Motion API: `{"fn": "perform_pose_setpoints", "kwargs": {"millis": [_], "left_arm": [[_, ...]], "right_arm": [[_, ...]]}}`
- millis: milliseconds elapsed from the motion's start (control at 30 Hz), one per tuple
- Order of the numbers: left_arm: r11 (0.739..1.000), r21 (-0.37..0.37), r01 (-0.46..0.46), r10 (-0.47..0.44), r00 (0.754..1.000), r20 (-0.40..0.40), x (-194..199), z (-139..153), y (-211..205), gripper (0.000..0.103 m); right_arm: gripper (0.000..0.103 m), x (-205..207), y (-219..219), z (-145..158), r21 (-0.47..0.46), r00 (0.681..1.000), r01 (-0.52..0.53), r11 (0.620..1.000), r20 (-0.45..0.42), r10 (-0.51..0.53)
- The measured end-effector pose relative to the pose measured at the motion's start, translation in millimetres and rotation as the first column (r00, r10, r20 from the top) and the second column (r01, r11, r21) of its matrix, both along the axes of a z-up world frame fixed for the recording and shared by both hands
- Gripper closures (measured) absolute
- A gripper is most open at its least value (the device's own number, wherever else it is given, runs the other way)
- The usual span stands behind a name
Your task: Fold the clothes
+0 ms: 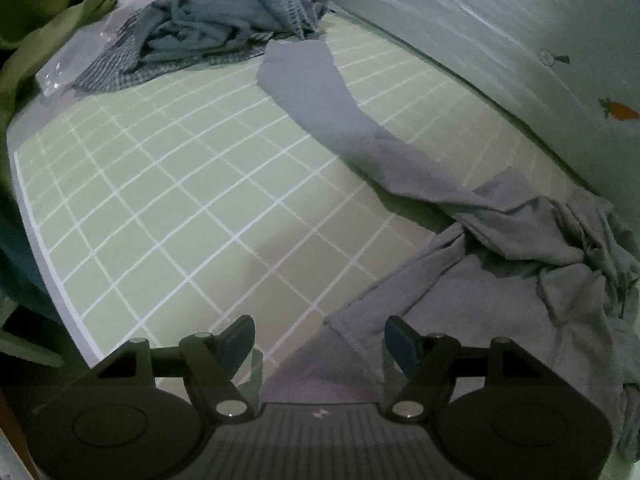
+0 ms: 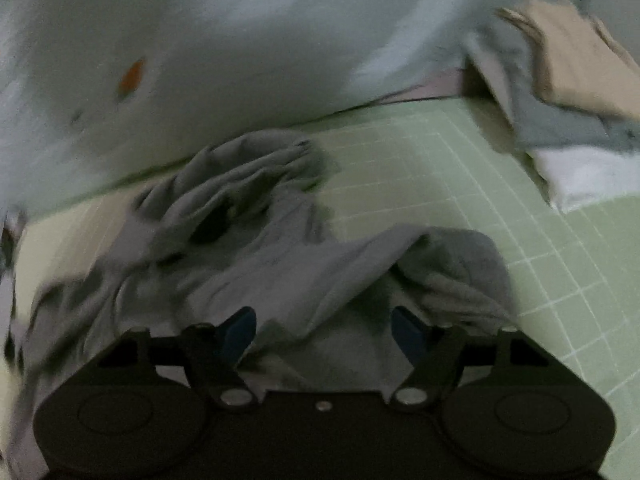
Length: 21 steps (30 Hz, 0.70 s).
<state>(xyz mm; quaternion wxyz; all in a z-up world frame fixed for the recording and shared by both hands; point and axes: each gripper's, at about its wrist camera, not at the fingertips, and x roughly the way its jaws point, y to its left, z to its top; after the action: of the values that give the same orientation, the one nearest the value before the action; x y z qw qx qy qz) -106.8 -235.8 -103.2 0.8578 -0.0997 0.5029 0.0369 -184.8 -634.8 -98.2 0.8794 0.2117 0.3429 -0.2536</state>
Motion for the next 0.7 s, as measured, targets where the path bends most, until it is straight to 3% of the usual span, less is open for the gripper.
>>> {"fn": "perform_pose_setpoints", "kwargs": {"millis": [133, 233, 300, 367, 467, 533, 633, 700], "left_arm": [[1.0, 0.011, 0.026, -0.026, 0.999, -0.029, 9, -6, -16, 0.03], [0.999, 0.024, 0.046, -0.045, 0.998, -0.051, 19, -11, -29, 0.03], [0.997, 0.041, 0.067, -0.064, 0.996, -0.06, 23, -13, -37, 0.03], [0.994, 0.064, 0.088, -0.084, 0.994, -0.065, 26, -16, -43, 0.03], [0.991, 0.081, 0.105, -0.1, 0.992, -0.071, 28, -18, -47, 0.03], [0.992, 0.075, 0.104, -0.099, 0.993, -0.072, 30, -18, -45, 0.03], [0.994, 0.057, 0.089, -0.085, 0.994, -0.069, 30, -19, -41, 0.03], [0.996, 0.047, 0.075, -0.072, 0.995, -0.062, 30, -18, -38, 0.03]], "right_arm": [[0.028, 8, -35, -8, 0.15, 0.996, 0.076, 0.986, 0.032, -0.081], [0.084, 18, -45, -14, 0.199, 0.999, 0.037, 0.979, 0.009, -0.039], [0.096, 11, -49, -6, 0.171, 0.999, 0.015, 0.985, 0.044, -0.023], [0.098, -9, -59, 11, 0.143, 0.993, 0.042, 0.989, 0.1, -0.057], [0.099, -56, -93, 40, 0.078, 0.962, 0.194, 0.978, 0.179, -0.205], [0.099, -96, -124, 54, 0.015, 0.902, 0.375, 0.927, 0.224, -0.368], [0.095, -145, -162, 60, -0.074, 0.775, 0.62, 0.781, 0.218, -0.594], [0.089, -161, -178, 51, -0.063, 0.756, 0.652, 0.755, 0.132, -0.642]]}}
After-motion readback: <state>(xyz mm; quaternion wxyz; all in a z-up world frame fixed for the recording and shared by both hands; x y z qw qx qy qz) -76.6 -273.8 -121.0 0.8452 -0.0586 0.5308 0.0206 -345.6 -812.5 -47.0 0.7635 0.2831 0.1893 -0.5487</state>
